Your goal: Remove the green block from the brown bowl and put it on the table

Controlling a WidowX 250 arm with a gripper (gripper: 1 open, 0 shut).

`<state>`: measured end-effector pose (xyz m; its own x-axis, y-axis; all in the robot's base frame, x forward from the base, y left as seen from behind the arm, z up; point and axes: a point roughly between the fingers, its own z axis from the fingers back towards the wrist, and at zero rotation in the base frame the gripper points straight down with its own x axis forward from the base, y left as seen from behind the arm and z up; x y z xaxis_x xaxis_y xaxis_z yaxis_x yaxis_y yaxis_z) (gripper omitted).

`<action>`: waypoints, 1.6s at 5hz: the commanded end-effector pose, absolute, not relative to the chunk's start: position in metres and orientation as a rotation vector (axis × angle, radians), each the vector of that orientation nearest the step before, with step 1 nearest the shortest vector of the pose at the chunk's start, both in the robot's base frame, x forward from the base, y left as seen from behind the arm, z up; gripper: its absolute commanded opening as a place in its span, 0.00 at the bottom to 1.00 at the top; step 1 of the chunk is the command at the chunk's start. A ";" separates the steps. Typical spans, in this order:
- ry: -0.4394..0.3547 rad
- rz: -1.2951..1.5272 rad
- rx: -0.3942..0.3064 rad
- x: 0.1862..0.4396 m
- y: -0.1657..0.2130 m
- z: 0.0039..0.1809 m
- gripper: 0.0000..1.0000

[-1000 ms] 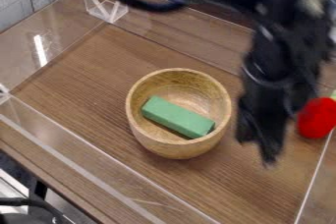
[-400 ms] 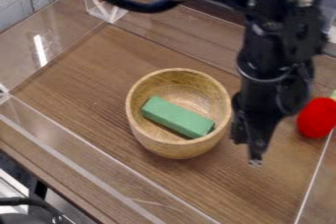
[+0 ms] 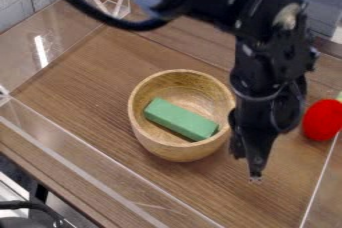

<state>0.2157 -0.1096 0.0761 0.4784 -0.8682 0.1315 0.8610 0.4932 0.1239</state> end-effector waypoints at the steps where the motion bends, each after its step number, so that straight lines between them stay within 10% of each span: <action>1: -0.205 -1.104 0.017 0.209 -0.130 0.068 0.00; 3: -0.166 -1.085 -0.006 0.221 -0.138 0.061 0.00; 4: -0.145 -1.102 -0.016 0.225 -0.137 0.071 1.00; 5: -0.122 -1.126 -0.020 0.228 -0.135 0.084 0.00; 8: -0.085 -1.252 -0.026 0.216 -0.090 0.099 0.00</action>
